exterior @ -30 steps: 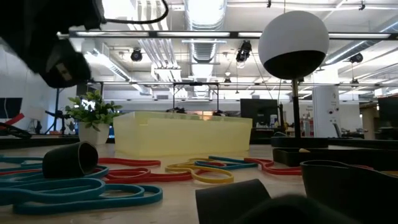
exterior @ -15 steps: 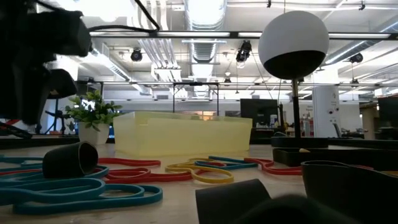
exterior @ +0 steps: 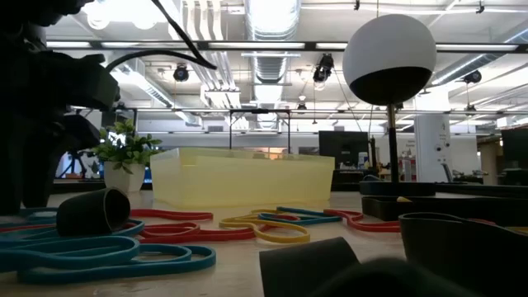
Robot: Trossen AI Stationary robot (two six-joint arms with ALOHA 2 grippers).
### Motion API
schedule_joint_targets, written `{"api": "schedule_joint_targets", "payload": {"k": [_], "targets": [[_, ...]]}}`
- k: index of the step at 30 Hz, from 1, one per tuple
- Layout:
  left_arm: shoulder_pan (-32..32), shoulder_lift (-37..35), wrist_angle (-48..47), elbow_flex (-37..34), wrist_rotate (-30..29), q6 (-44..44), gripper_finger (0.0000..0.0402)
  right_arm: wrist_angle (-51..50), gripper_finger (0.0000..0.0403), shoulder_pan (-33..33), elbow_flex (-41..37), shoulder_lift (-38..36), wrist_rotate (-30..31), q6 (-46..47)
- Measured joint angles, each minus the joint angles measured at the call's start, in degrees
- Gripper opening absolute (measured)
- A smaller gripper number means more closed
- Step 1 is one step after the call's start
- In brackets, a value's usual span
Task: Pick and place rubber bands into bin
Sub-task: Put the blue rubber band into the yellow bin
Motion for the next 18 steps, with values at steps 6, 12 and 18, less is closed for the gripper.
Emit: {"api": "schedule_joint_targets", "payload": {"k": [6,12,18], "targets": [[-0.1,2.6,-0.4,1.4,-0.1,0.3,0.0111,0.1,0.0126,0.0,0.0,0.0,0.4,0.0],[0.0,5.7,-0.6,3.4,-0.2,0.6,0.0111,0.1,0.0118,0.0,-0.1,-0.1,0.4,0.2],[0.0,6.2,-0.4,3.3,-0.4,0.0,0.0111,0.2,0.0112,0.0,-0.1,-0.1,0.4,0.0]]}}
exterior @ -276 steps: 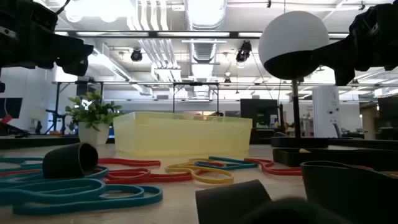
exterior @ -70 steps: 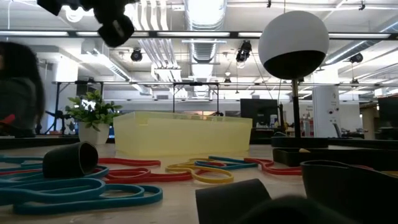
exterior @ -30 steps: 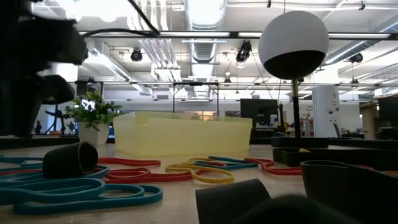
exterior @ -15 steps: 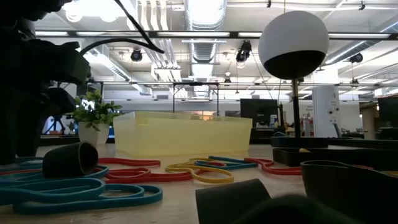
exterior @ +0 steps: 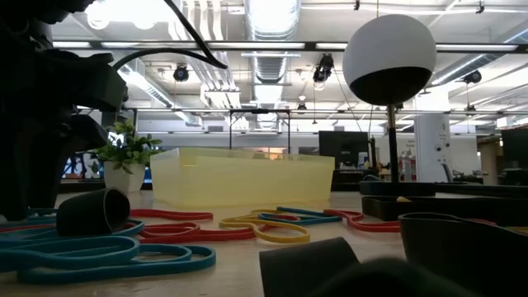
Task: Pick and place rubber bands into bin
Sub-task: Put the blue rubber band into the yellow bin
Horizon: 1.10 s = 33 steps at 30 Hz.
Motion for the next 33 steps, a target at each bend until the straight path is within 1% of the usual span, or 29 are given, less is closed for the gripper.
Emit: {"api": "schedule_joint_targets", "payload": {"k": [3,6,8,11,13,17,24,27,33], "targets": [[0.0,-0.1,-0.3,0.0,-0.5,0.0,0.0110,0.1,0.0108,0.0,0.0,0.0,0.0,0.0],[0.0,-0.1,-0.4,-0.2,-0.5,0.0,0.0094,0.4,0.0105,0.0,0.0,0.0,0.0,0.4],[0.0,-0.1,-0.2,-0.6,-0.1,0.0,0.0072,0.5,0.0103,0.0,0.0,0.0,0.0,0.9],[0.0,-0.1,0.3,-1.0,0.3,0.0,0.0024,0.5,0.0100,0.0,0.0,0.0,0.0,1.0],[0.0,-0.1,0.3,-1.2,0.3,0.0,0.0008,0.7,0.0098,0.0,0.0,0.0,0.0,1.1],[0.0,-0.4,-0.1,-1.2,-0.1,0.0,0.0002,0.6,0.0098,0.0,0.0,0.0,0.0,2.0],[0.0,-3.8,0.3,-1.6,-1.1,0.0,0.0000,0.7,0.0098,0.0,0.0,0.0,0.0,2.4],[0.1,-5.7,-0.6,-1.9,-2.5,0.0,0.0000,0.8,0.0094,0.0,0.0,0.0,0.0,2.4],[0.1,-11.5,0.7,-1.6,-4.6,0.1,0.0000,1.1,0.0086,0.0,0.0,0.0,0.0,2.6]]}}
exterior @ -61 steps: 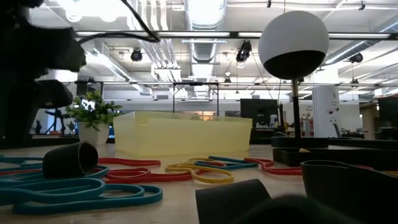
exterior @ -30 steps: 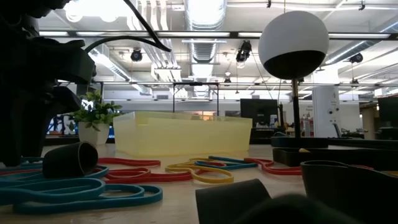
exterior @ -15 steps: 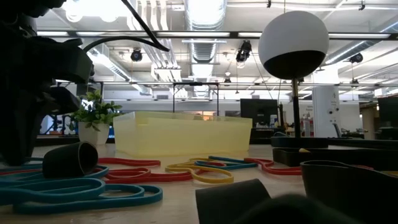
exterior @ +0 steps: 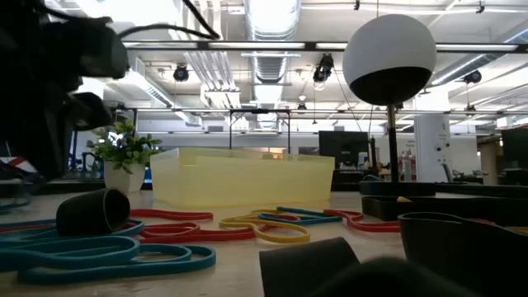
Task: Pick and place rubber bands into bin
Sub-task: Put the blue rubber band into the yellow bin
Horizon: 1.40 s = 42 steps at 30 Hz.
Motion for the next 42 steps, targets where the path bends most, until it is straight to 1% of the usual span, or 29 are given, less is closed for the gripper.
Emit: {"api": "schedule_joint_targets", "payload": {"k": [6,12,18,21,24,27,33,37,42], "targets": [[0.0,-6.4,0.7,0.1,-4.5,0.1,0.0000,0.1,0.0084,0.0,0.0,0.0,0.0,0.0],[0.0,-11.1,1.3,0.1,-8.5,0.1,0.0000,0.1,0.0089,0.0,0.0,0.0,0.0,0.0],[0.1,-13.4,2.8,0.1,-14.1,0.7,0.0000,0.2,0.0083,0.0,0.0,0.0,0.0,1.0],[0.8,-13.5,5.8,0.1,-16.5,2.8,0.0000,0.2,0.0079,0.0,0.0,0.0,0.0,1.1],[2.2,-13.6,9.5,0.2,-17.6,4.8,0.0000,0.2,0.0077,0.0,0.0,0.0,0.0,1.4],[3.9,-13.6,13.1,0.2,-19.1,7.7,0.0000,0.2,0.0079,0.0,0.0,0.0,0.0,1.5],[8.9,-14.1,18.5,0.7,-24.5,15.7,0.0000,0.2,0.0084,0.0,0.0,0.0,0.0,2.4],[14.3,-14.3,19.9,0.7,-26.1,20.1,0.0000,0.2,0.0082,0.0,0.0,0.0,0.0,2.6],[22.2,-13.1,19.8,0.6,-26.1,23.9,0.0000,0.1,0.0074,0.0,0.0,0.0,0.0,2.9]]}}
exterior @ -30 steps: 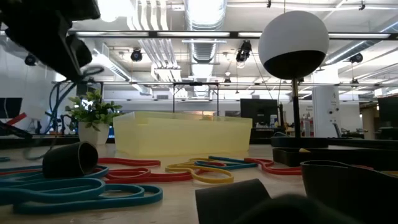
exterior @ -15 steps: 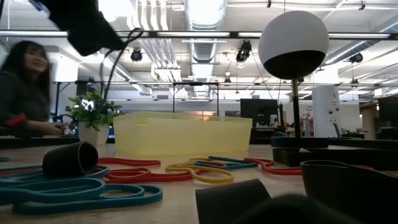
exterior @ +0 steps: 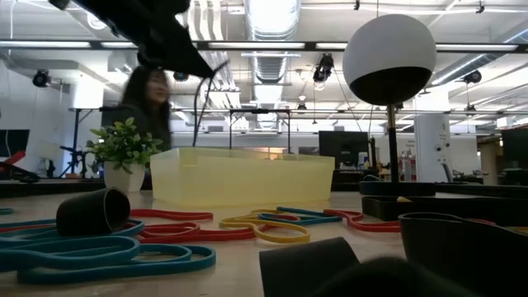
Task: Pick and place rubber bands into bin
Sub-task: Put the blue rubber band into the yellow bin
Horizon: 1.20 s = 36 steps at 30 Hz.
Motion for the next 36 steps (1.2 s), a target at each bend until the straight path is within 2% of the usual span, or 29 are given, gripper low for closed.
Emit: {"api": "schedule_joint_targets", "payload": {"k": [3,8,11,19,28,36], "targets": [[4.3,1.0,0.0,0.0,1.6,1.7,0.0000,0.0,0.0072,0.0,0.0,0.0,0.0,0.1],[10.3,4.3,0.3,-0.1,9.5,2.0,0.0000,0.0,0.0076,0.0,0.0,0.0,0.0,0.1],[12.2,7.0,1.5,-0.1,12.2,2.3,0.0000,0.0,0.0077,0.0,0.0,0.0,0.0,0.1],[16.2,14.8,14.4,-0.1,19.2,3.6,0.0000,0.0,0.0068,0.0,0.0,0.0,0.0,0.2],[19.1,22.2,14.5,5.3,19.9,4.6,0.0000,-0.1,0.0075,0.0,0.0,0.0,0.0,2.8],[19.2,23.9,14.5,7.8,22.7,7.8,0.0002,-3.1,0.0078,0.0,-0.8,0.0,0.0,5.9]]}}
